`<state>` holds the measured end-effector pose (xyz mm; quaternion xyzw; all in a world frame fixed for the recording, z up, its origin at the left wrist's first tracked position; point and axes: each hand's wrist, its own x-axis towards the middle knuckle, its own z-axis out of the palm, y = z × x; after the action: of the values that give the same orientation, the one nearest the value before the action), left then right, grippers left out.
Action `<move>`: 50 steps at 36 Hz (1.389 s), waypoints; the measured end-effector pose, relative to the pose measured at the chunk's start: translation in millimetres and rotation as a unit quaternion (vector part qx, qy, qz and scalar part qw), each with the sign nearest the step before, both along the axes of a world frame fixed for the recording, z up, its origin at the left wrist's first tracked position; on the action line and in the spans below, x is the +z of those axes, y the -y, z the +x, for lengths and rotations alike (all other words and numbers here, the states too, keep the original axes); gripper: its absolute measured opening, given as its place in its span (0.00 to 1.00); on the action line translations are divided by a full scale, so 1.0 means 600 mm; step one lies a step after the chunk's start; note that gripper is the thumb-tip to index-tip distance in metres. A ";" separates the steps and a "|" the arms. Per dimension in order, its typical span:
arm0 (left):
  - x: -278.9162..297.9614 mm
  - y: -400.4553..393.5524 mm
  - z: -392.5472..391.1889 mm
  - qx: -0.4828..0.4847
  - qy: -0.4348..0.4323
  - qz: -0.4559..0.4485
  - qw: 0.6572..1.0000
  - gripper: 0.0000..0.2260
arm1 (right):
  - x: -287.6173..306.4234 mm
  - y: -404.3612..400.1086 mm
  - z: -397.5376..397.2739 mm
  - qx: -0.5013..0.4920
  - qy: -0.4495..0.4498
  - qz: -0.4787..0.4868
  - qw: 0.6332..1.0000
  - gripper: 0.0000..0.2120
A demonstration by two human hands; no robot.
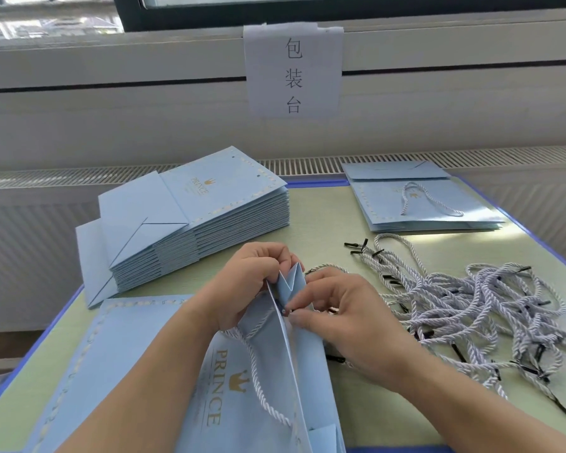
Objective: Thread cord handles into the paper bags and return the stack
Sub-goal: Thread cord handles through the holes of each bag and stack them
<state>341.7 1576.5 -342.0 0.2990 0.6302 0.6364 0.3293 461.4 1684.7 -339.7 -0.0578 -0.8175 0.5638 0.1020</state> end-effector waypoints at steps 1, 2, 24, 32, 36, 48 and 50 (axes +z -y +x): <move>0.000 0.000 0.001 0.001 -0.006 0.000 1.000 0.05 | 0.002 0.001 0.001 0.003 -0.001 -0.053 0.999 0.11; 0.000 -0.001 0.001 0.002 -0.011 0.001 1.000 0.05 | 0.003 0.000 0.002 0.006 0.000 -0.081 0.997 0.11; 0.007 0.011 -0.006 0.007 0.019 -0.002 1.000 0.05 | 0.032 -0.068 0.020 0.070 0.056 0.053 0.995 0.02; 0.005 0.006 -0.006 0.007 0.026 -0.012 1.000 0.05 | 0.065 -0.123 0.032 0.120 -0.059 -0.161 0.978 0.07; 0.005 0.007 -0.007 0.006 0.029 -0.011 0.999 0.05 | 0.062 -0.154 0.028 0.131 -0.134 -0.312 0.932 0.14; 0.006 0.008 -0.010 -0.008 0.035 -0.013 0.999 0.04 | 0.078 -0.254 0.050 0.003 -0.193 -0.629 0.753 0.13; 0.007 0.009 -0.010 -0.009 0.036 -0.015 0.999 0.05 | 0.076 -0.254 0.061 -0.078 -0.192 -0.600 0.773 0.15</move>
<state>335.7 1571.3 -337.9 0.2765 0.6248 0.6339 0.3625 498.2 1837.3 -294.2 -0.0611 -0.2699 0.9293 0.2447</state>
